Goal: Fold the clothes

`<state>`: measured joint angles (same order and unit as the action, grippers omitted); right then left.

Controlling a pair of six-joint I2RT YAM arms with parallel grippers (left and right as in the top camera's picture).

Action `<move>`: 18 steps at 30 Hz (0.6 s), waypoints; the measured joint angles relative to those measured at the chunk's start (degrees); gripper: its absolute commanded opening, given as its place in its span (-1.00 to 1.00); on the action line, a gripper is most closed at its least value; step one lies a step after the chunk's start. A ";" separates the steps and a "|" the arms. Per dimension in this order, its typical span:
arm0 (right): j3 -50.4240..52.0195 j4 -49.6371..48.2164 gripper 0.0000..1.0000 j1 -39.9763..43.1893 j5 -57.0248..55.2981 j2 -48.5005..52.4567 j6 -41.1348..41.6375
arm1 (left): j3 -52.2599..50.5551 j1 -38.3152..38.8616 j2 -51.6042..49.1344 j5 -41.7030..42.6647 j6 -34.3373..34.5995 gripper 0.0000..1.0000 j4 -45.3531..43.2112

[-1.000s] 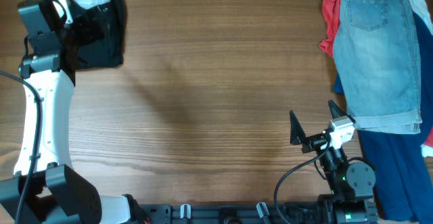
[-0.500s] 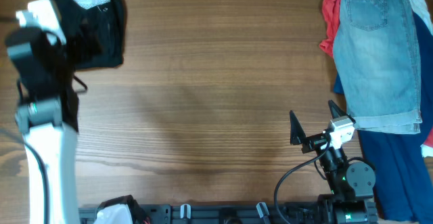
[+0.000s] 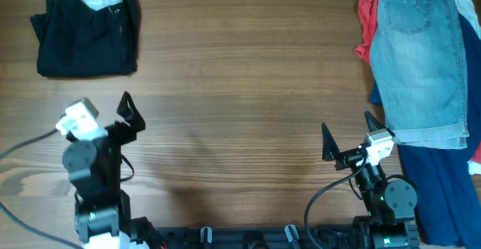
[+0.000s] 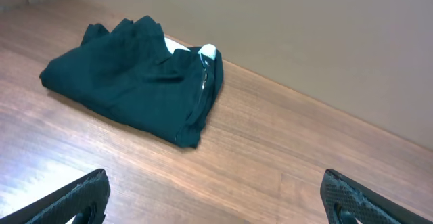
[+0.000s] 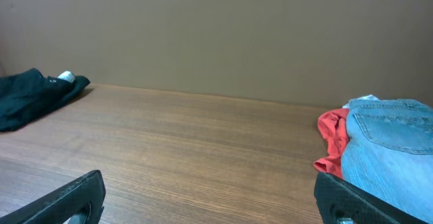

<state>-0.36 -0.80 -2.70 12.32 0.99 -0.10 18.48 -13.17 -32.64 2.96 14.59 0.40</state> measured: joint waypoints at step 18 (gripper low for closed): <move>0.00 -0.02 1.00 0.00 0.00 0.00 -0.02 | -9.55 6.88 28.24 -3.13 0.83 1.00 4.15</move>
<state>-0.36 -0.82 -2.70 12.32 0.99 -0.12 8.93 -6.28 -4.40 -0.16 15.42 4.56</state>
